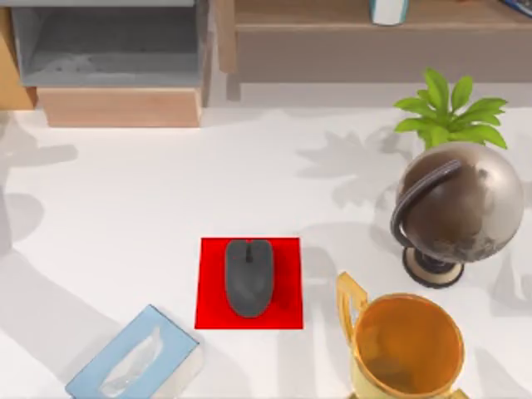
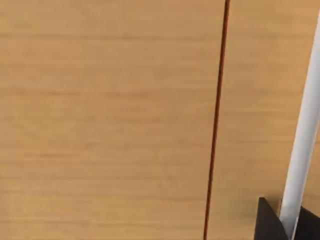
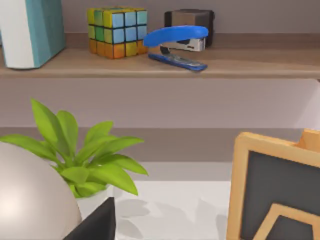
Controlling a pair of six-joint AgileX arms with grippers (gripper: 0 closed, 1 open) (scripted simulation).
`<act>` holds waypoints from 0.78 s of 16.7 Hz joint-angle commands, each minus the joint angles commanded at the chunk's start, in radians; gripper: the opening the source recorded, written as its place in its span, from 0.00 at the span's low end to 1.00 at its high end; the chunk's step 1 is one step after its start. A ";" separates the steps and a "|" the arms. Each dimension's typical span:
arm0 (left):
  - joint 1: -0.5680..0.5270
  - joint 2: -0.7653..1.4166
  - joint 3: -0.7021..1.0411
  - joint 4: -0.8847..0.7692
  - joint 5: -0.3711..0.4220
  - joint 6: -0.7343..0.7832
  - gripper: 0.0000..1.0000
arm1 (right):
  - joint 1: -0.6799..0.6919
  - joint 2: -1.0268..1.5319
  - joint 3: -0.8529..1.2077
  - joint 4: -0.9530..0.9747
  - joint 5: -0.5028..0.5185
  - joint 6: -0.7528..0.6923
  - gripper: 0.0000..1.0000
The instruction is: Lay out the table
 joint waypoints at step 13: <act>-0.001 0.001 0.003 -0.003 -0.001 0.000 0.68 | 0.000 0.000 0.000 0.000 0.000 0.000 1.00</act>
